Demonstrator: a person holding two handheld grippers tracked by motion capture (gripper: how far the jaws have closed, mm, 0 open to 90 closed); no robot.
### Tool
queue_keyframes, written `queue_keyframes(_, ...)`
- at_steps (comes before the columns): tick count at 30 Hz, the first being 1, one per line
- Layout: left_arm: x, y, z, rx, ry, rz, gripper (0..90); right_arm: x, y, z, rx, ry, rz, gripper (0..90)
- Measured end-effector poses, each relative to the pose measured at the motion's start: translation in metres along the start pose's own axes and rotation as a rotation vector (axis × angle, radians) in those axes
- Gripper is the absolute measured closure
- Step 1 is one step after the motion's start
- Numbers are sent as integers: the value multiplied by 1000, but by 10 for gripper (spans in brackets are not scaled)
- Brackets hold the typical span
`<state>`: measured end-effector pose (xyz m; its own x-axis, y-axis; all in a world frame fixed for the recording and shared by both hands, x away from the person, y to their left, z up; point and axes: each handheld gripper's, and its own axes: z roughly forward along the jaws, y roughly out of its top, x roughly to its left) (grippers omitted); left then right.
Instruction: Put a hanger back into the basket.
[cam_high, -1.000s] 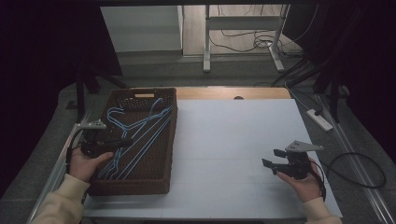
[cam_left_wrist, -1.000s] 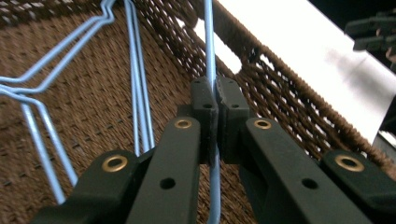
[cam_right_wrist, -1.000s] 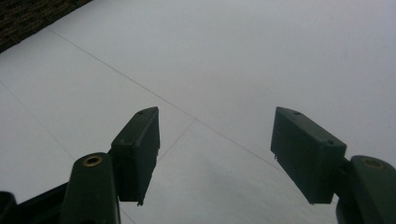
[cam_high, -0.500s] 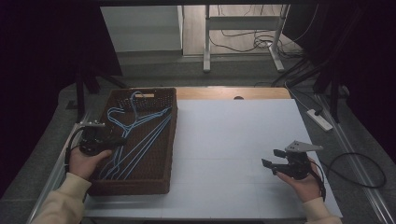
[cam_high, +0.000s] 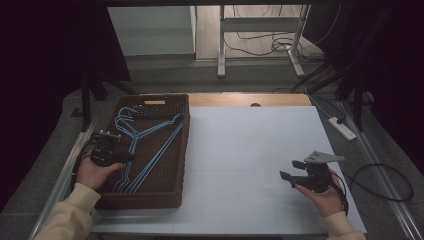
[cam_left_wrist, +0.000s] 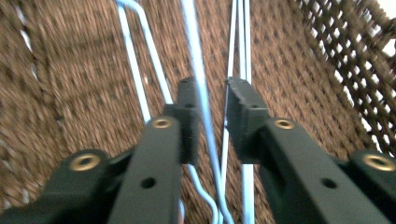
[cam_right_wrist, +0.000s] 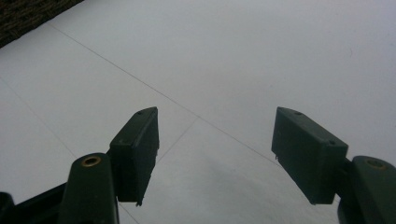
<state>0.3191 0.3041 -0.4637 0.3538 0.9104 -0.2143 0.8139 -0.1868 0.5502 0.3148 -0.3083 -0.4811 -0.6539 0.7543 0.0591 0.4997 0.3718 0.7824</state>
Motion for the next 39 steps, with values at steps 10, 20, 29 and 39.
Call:
queue_keyframes(10,-16,1,-29,-244,-2,68,334,0,0,-1,-4,-2,1,328)
queue_keyframes(20,-47,-16,-64,-376,-126,143,280,0,-1,-2,-5,0,7,327)
queue_keyframes(29,-78,-36,-58,-385,-158,192,265,0,-1,-4,-9,3,5,327)
queue_keyframes(39,-100,-49,-35,-410,-175,249,248,-4,-2,-9,-26,8,28,327)
